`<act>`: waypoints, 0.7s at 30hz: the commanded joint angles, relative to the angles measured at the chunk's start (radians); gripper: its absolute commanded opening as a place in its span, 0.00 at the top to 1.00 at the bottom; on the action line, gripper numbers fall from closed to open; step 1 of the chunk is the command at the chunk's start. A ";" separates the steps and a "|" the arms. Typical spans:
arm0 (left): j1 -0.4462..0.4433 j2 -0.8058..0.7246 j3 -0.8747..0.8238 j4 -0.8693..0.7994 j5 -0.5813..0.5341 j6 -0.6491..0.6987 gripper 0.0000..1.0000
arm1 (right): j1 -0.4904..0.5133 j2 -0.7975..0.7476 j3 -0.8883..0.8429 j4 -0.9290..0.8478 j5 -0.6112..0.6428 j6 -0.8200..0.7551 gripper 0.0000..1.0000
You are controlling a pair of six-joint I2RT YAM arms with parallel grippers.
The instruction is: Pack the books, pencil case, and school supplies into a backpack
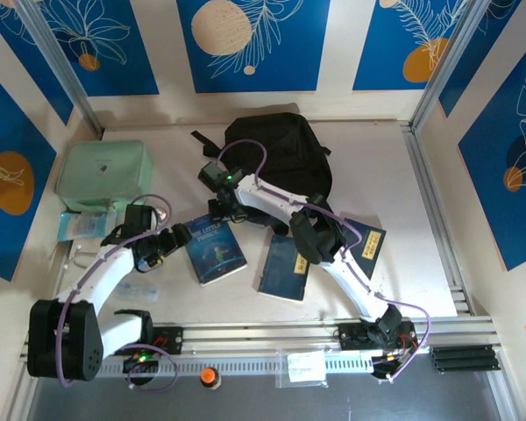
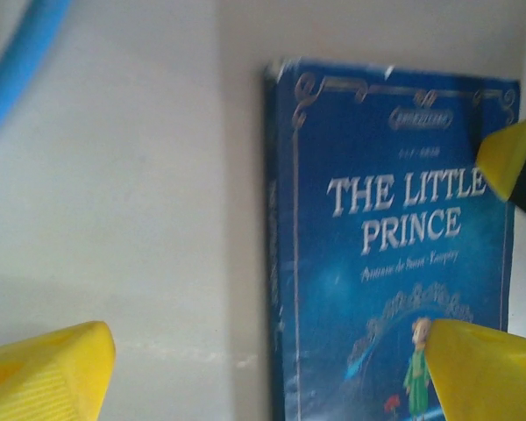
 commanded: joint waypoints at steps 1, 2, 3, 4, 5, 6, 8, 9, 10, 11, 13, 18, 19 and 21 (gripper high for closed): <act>-0.006 0.037 -0.011 0.057 0.104 -0.029 0.11 | -0.020 -0.009 -0.001 -0.029 -0.064 -0.024 0.53; -0.008 0.051 -0.014 0.078 0.125 -0.036 0.12 | -0.020 -0.032 -0.016 -0.022 -0.091 -0.039 0.53; -0.010 0.063 -0.015 0.099 0.145 -0.042 0.14 | -0.020 -0.055 -0.038 -0.015 -0.123 -0.052 0.53; -0.013 0.076 -0.016 0.115 0.157 -0.048 0.15 | -0.020 -0.078 -0.063 -0.006 -0.140 -0.055 0.53; -0.016 0.089 -0.014 0.129 0.168 -0.055 0.17 | -0.019 -0.103 -0.099 0.006 -0.152 -0.052 0.53; -0.016 0.103 -0.013 0.142 0.175 -0.057 0.20 | -0.018 -0.126 -0.136 0.020 -0.160 -0.047 0.52; -0.021 0.124 -0.008 0.152 0.178 -0.057 0.26 | -0.015 -0.162 -0.198 0.041 -0.157 -0.031 0.52; -0.022 0.135 -0.006 0.159 0.184 -0.056 0.30 | -0.013 -0.173 -0.225 0.046 -0.143 -0.022 0.52; -0.023 0.144 -0.003 0.164 0.190 -0.054 0.33 | -0.010 -0.180 -0.243 0.050 -0.133 -0.014 0.53; -0.023 0.155 0.001 0.165 0.192 -0.053 0.36 | -0.010 -0.184 -0.260 0.050 -0.121 -0.006 0.54; -0.024 0.170 0.006 0.164 0.195 -0.049 0.40 | -0.009 -0.187 -0.285 0.051 -0.112 0.004 0.57; -0.026 0.216 0.022 0.168 0.210 -0.036 0.47 | -0.009 -0.181 -0.318 0.067 -0.121 0.008 0.65; -0.026 0.223 0.025 0.165 0.207 -0.033 0.48 | -0.009 -0.177 -0.317 0.066 -0.120 0.008 0.67; -0.026 0.239 0.029 0.161 0.208 -0.028 0.49 | -0.009 -0.169 -0.318 0.067 -0.118 0.008 0.70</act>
